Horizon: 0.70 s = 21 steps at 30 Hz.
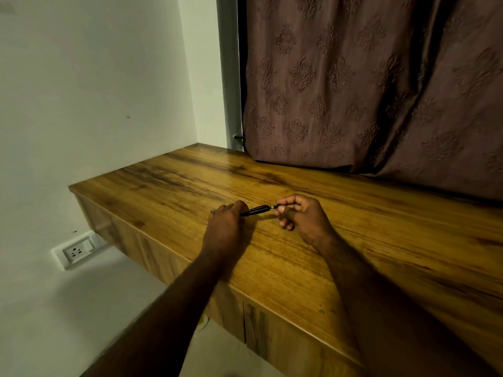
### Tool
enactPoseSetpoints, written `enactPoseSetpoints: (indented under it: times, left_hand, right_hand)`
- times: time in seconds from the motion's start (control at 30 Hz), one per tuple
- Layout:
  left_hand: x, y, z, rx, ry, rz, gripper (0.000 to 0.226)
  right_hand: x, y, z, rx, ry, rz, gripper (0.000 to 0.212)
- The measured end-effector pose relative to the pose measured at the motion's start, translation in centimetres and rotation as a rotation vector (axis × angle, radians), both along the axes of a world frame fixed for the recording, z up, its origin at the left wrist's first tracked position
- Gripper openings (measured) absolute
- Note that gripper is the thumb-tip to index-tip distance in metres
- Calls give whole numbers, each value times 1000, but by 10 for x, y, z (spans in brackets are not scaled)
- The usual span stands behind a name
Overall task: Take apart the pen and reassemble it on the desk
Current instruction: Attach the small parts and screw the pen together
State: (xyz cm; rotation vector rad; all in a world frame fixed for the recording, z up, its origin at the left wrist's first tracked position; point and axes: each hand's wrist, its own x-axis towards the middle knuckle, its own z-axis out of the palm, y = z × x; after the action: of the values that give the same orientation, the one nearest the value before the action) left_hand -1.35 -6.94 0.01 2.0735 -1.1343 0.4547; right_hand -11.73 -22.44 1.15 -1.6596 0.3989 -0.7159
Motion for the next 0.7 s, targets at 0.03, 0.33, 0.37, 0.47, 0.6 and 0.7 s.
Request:
enactPoseSetpoints:
  times: [0.03,0.33,0.37,0.47,0.6,0.7]
  left_hand:
    - [0,0,0,-4,-5,0,14]
    - [5,-2,-4,-2,-18,-22,11]
    - [5,-2,-4,-1,-17,-23,11]
    - [6,-2,-5,-10,-14,-37,13]
    - [8,-2,-5,-2,-4,-48,13]
    - [8,-1,-4,-16,-7,-49,14]
  right_hand:
    - [0,0,0,-6,3,0,10]
    - [1,3,1,-46,38,5,11]
    - [1,4,1,-47,41,7,12]
    - [-1,5,3,-39,41,12,12]
    - [-2,7,4,-25,40,28,8]
    - [-1,7,4,-19,33,46,6]
